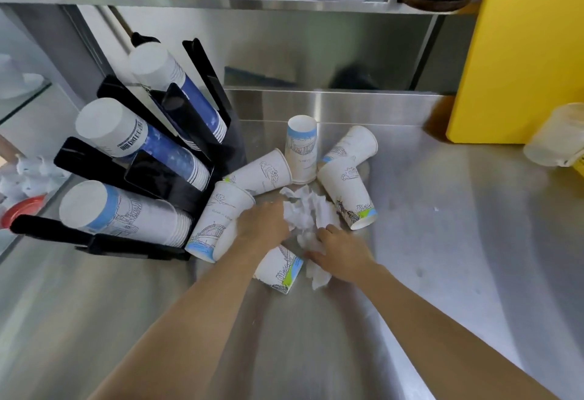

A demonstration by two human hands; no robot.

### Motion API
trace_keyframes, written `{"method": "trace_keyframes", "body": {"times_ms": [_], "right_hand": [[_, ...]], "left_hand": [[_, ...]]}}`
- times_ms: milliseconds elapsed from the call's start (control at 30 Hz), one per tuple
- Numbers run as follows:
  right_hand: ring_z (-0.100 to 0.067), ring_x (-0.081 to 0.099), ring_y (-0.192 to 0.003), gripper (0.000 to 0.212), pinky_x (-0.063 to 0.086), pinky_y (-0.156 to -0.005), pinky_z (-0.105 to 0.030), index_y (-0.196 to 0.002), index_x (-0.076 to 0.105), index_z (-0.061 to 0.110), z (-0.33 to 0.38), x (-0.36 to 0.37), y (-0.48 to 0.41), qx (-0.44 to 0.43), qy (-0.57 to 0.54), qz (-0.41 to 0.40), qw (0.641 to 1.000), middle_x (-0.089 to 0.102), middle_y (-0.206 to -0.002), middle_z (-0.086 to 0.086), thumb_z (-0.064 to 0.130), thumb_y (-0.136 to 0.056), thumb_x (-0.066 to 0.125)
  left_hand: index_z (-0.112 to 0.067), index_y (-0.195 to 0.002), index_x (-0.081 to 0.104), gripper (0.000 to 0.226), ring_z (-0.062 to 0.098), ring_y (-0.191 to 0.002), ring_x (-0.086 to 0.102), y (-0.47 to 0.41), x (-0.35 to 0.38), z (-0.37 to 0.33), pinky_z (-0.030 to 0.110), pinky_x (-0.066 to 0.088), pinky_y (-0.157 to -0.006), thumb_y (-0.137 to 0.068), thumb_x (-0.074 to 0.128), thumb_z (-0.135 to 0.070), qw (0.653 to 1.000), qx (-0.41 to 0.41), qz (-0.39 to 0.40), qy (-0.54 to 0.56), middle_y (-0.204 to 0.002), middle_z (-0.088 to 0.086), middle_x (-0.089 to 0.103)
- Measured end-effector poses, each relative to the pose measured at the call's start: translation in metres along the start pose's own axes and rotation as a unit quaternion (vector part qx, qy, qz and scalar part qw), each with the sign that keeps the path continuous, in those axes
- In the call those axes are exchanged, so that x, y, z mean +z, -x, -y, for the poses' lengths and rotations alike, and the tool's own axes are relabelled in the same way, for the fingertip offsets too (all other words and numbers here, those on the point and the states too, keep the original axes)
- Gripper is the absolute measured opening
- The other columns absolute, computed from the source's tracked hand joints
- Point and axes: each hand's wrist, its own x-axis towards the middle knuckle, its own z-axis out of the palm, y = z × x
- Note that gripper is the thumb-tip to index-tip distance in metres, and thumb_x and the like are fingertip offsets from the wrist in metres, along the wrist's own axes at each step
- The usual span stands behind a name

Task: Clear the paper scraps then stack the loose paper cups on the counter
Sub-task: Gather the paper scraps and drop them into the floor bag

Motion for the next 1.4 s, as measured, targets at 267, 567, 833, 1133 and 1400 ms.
{"method": "trace_keyframes", "body": {"times_ms": [267, 567, 833, 1133, 1400], "right_hand": [[-0.028, 0.042, -0.071, 0.016, 0.032, -0.062, -0.035, -0.077, 0.034, 0.012, -0.003, -0.015, -0.009, -0.028, -0.138, -0.048, 0.989, 0.04, -0.08, -0.007, 0.009, -0.081, 0.049], [-0.044, 0.056, -0.077, 0.023, 0.045, -0.067, -0.043, -0.099, 0.051, -0.001, -0.005, -0.038, -0.019, 0.01, -0.212, -0.144, 0.967, 0.061, -0.086, -0.024, 0.01, -0.083, 0.038], [-0.042, 0.059, -0.1, 0.041, 0.048, -0.081, -0.044, -0.115, 0.041, -0.002, 0.001, -0.027, -0.043, 0.12, -0.173, -0.05, 0.976, 0.061, -0.11, -0.025, 0.03, -0.091, 0.05], [-0.043, 0.056, -0.108, 0.031, 0.045, -0.085, -0.043, -0.118, 0.041, 0.001, -0.001, -0.008, -0.052, 0.162, -0.161, 0.015, 0.974, 0.059, -0.115, -0.027, 0.017, -0.091, 0.042], [-0.044, 0.059, -0.086, 0.022, 0.042, -0.069, -0.038, -0.082, 0.053, 0.0, 0.006, -0.029, -0.053, 0.171, -0.241, -0.128, 0.947, 0.064, -0.092, -0.031, 0.021, -0.088, 0.051]], "left_hand": [[-0.036, -0.138, 0.029, 0.058, 0.031, -0.116, 0.055, -0.027, 0.011, 0.004, 0.042, 0.045, -0.091, -0.087, 0.054, -0.023, 0.998, 0.003, 0.054, 0.018, -0.132, 0.006, 0.053], [-0.008, -0.094, 0.062, 0.014, 0.036, -0.107, 0.056, -0.033, -0.006, 0.004, 0.04, 0.047, -0.087, -0.084, 0.056, -0.015, 0.995, -0.019, 0.023, 0.096, -0.118, 0.017, 0.057], [0.005, -0.061, 0.061, 0.018, 0.037, -0.07, 0.056, -0.035, -0.022, 0.009, 0.042, 0.051, -0.064, -0.07, 0.055, -0.01, 0.94, -0.052, -0.06, 0.332, -0.08, 0.025, 0.066], [-0.019, -0.06, 0.03, 0.033, 0.024, -0.069, 0.036, -0.03, -0.02, 0.009, 0.032, 0.025, -0.051, -0.079, 0.041, 0.006, 0.939, -0.073, -0.099, 0.32, -0.062, -0.002, 0.039], [-0.023, -0.123, 0.035, 0.051, 0.037, -0.115, 0.048, -0.03, -0.002, 0.006, 0.041, 0.042, -0.092, -0.08, 0.061, -0.031, 0.977, -0.015, 0.057, 0.207, -0.125, 0.017, 0.042]]}}
